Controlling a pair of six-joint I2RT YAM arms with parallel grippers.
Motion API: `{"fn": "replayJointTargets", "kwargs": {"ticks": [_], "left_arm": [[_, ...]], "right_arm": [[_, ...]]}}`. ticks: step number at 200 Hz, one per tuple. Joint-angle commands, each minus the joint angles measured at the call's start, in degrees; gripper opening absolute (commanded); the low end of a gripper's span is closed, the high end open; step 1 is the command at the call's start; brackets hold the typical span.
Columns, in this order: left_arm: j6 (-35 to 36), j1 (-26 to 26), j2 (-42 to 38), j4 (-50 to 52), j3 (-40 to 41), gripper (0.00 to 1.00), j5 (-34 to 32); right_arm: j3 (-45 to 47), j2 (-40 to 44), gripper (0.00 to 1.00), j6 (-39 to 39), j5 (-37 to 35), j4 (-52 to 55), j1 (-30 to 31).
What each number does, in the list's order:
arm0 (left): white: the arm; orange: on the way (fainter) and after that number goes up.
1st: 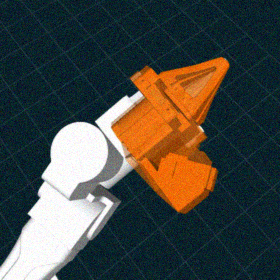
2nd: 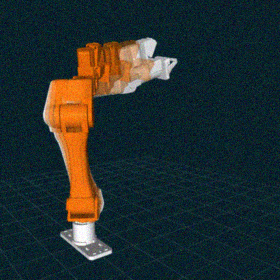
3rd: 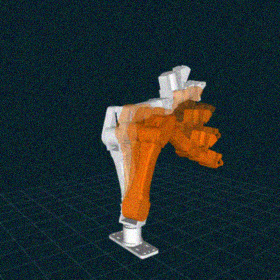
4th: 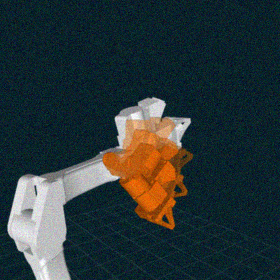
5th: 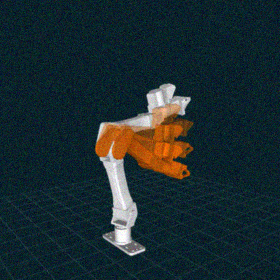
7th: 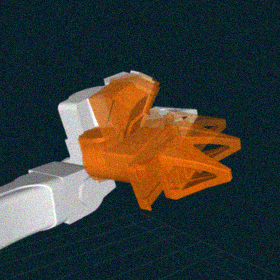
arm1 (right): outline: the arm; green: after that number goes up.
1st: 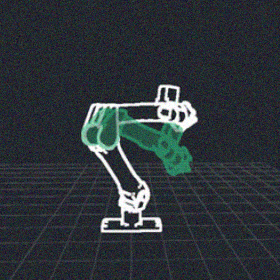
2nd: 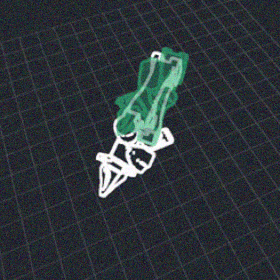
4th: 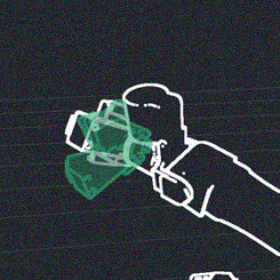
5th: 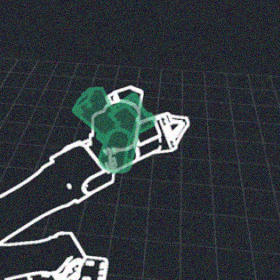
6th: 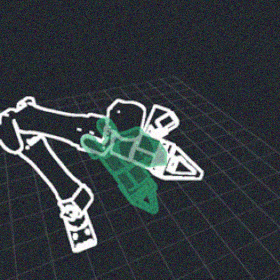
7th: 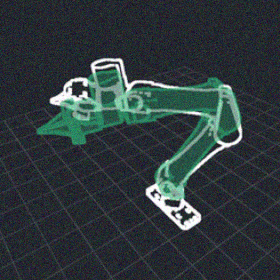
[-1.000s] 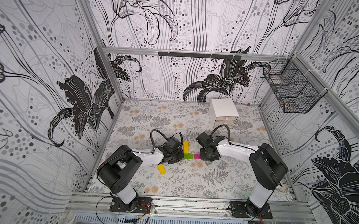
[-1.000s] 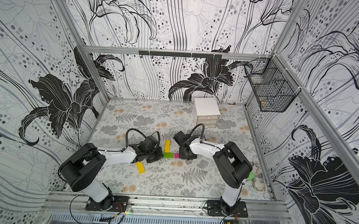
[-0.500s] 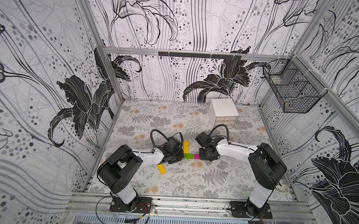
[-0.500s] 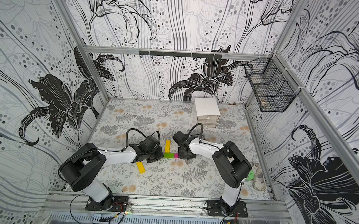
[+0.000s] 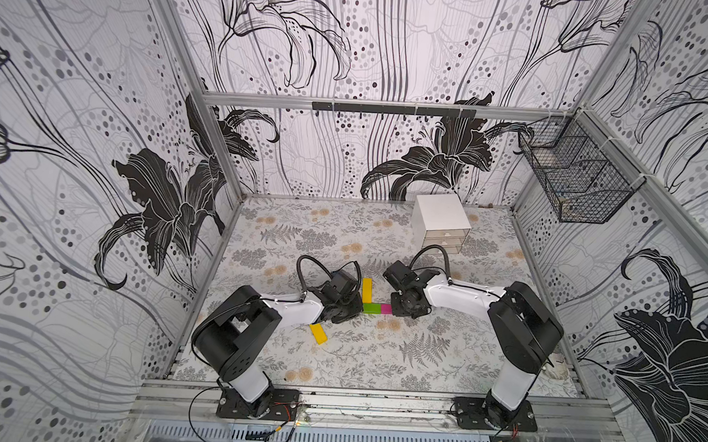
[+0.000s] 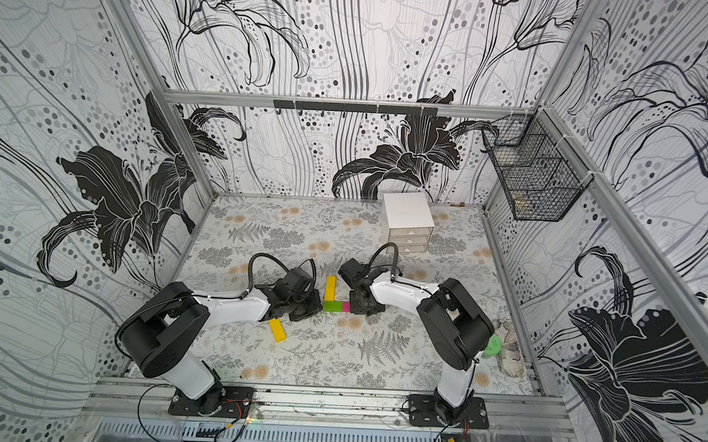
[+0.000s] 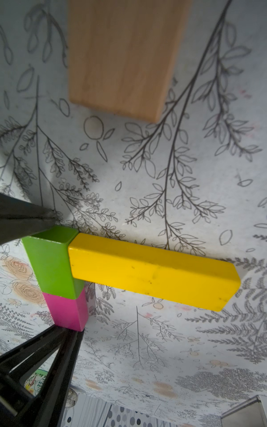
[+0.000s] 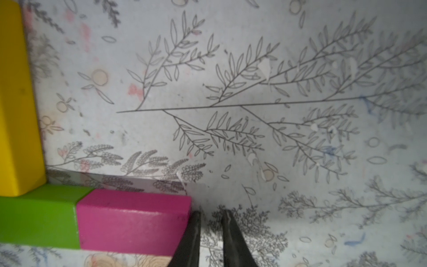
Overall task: Assemble the letter h with building blocks
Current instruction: Assemble the building block at the center of the board.
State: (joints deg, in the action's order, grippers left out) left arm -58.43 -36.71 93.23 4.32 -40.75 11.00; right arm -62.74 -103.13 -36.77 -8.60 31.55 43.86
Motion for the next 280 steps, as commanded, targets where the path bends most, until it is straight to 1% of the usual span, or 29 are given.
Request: {"fn": "replayJointTargets", "kwargs": {"ticks": [1,18,36,113,116,126,146,160,174,187,196,209,216,228,243,264,280], "left_arm": [[0.98,-0.14,2.13,3.86,0.15,0.0,-0.99],[0.96,-0.18,2.45,3.77,0.06,0.0,-0.81],[0.97,-0.15,2.61,3.73,-0.09,0.0,-0.81],[1.13,-0.2,2.11,3.92,0.18,0.0,-1.15],[0.99,-0.2,2.05,3.99,0.15,0.0,-1.16],[0.92,-0.14,1.94,4.24,0.24,0.0,-1.16],[1.16,-0.11,0.63,5.95,0.13,0.0,-2.1],[1.56,-0.09,-2.0,7.88,-0.25,0.0,-3.06],[1.98,-0.08,-5.87,10.75,-1.2,0.07,-4.36],[2.64,-0.08,-9.86,14.64,-2.83,0.16,-6.39],[3.55,-0.02,-12.56,18.08,-4.45,0.24,-9.07],[4.67,0.51,-16.46,23.8,-6.5,0.31,-13.68],[5.12,1.35,-18.55,26.46,-7.08,0.34,-15.8],[5.36,4.26,-22.37,30.24,-6.71,0.38,-18.2],[5.5,10.47,-27.21,33.8,-4.71,0.42,-19.3],[6.1,20.42,-33.85,37.16,-1.52,0.46,-16.9],[6.33,25.98,-38.11,38.77,0.19,0.48,-15.07]], "right_arm": [[-0.64,-0.09,0.28,0.17,-1.57,1.82,0.62],[-0.45,1.75,0.38,-0.46,-2.69,2.31,0.62],[-0.8,3.25,0.43,-1.01,-3.76,3.34,0.62],[0.55,7.15,0.44,-2.51,-5.02,5.22,0.61],[0.52,8.51,0.44,-2.51,-5.02,5.31,0.62],[0.4,9.24,0.44,-2.55,-4.81,5.45,0.59],[0.4,10.95,0.43,-2.58,-3.91,5.53,0.83],[0.02,12.5,0.43,-2.65,-4.01,5.67,1.92],[-0.91,13.69,0.44,-2.54,-4.71,6.05,3.63],[-2.23,14.42,0.45,-2.25,-5.02,6.31,5.32],[-3.3,14.6,0.46,-2.22,-4.96,6.49,6.39],[-4.95,14.53,0.48,-1.8,-4.16,5.89,8.42],[-6.16,14.04,0.51,-1.18,-3.65,5.38,9.91],[-9.33,12.24,0.56,-0.14,-3.79,6.0,12.57],[-13.66,8.8,0.64,0.34,-3.79,6.68,15.83],[-19.84,1.29,0.77,-0.38,-4.12,7.11,19.73],[-25.26,-4.45,0.84,-0.49,-4.92,7.95,22.38]]}}
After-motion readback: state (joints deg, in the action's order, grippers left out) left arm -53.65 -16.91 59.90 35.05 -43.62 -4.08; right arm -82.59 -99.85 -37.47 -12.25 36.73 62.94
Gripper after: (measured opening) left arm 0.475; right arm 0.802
